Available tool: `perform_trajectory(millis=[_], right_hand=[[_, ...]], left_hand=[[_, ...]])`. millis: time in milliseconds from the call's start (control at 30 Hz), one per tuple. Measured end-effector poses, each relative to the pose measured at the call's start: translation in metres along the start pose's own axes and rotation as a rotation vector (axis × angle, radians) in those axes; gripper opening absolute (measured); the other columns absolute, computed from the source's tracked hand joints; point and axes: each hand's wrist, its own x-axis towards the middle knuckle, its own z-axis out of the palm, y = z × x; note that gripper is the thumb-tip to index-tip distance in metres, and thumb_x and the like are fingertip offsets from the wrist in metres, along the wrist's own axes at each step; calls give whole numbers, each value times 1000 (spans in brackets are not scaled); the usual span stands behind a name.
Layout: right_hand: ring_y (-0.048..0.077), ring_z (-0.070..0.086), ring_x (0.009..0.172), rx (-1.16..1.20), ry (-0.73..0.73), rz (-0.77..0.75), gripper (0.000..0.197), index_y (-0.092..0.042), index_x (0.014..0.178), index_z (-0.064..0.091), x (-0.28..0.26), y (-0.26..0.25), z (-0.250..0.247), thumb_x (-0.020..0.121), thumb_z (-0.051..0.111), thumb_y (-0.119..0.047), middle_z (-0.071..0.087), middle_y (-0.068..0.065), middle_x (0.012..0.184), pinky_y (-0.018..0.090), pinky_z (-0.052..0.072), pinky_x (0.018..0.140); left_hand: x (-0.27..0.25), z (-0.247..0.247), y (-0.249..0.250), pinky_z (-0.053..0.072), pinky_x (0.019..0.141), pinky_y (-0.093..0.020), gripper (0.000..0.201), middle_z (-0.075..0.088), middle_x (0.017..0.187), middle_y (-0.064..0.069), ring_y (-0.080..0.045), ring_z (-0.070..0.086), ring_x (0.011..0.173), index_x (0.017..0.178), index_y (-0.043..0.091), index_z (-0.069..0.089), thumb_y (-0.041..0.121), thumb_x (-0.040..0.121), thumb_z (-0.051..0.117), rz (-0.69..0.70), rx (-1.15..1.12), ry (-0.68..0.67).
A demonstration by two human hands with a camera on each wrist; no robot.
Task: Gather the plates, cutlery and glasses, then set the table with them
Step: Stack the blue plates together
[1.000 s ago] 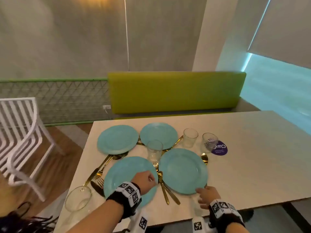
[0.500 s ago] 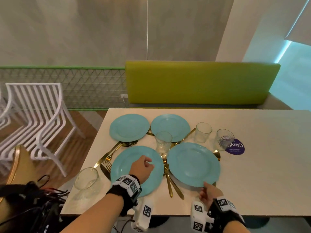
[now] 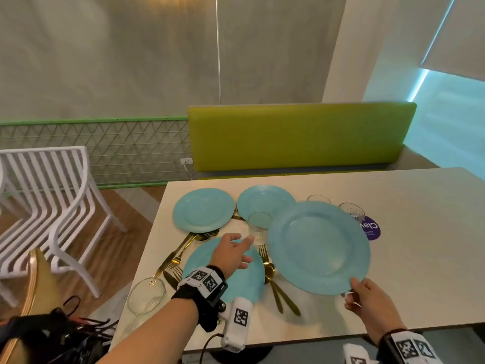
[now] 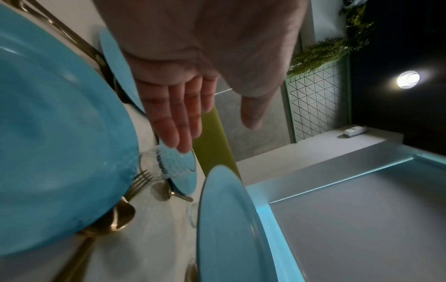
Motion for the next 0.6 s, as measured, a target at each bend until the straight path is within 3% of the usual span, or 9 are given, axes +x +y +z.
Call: perform_trajectory(millis=[100,167,267,367,433,533,600], right_hand=[[14,44,44,-30,-105,-29,27,-10,70,43,-13,-8,28,97,45,-10,42,8,60,30,40,51],[17,45,50,-78,-167,-25,21,-7,77,48,-21,-11,48,97,45,-11,45,8,62,30,41,54],[18,46,54,-93,-200,-7,18,-4,82,52,-28,-7,81,96,49,-14,50,8,65,29,43,54],[18,47,51,-256,-221,40,23,-4,82,58,-28,9,115,94,53,-23,57,9,68,25,41,46],[16,50,51,-535,-245,110,23,-9,85,57,-22,29,134,93,54,-30,60,7,73,23,41,44],[15,49,48,-734,-225,301,15,-19,99,48,-5,65,155,90,56,-29,55,6,70,19,40,39],[16,48,48,-776,-193,415,14,-15,99,54,2,80,166,90,56,-26,53,7,67,20,41,42]], left_hand=[[0,-5,14,56,76,-37,40,64,107,-8,-24,65,86,119,13,51,40,90,56,-79,-178,-162],[0,-11,20,56,79,-40,22,70,103,-1,-20,67,90,113,20,58,28,93,54,-45,-306,-206],[8,-36,27,56,75,-38,18,70,93,-1,-20,66,82,109,14,60,11,94,51,51,-299,-65],[25,-69,37,48,97,-47,34,60,123,-8,-27,59,108,127,10,53,19,94,52,147,-121,136],[33,-90,43,44,102,-45,48,53,135,-9,-27,54,119,136,7,44,25,93,53,168,-58,229],[40,-114,44,49,85,-37,39,59,124,-13,-26,59,101,129,2,48,20,94,50,218,-118,271],[43,-126,42,50,82,-38,30,60,118,-14,-25,58,93,122,5,51,18,95,49,214,-158,268]])
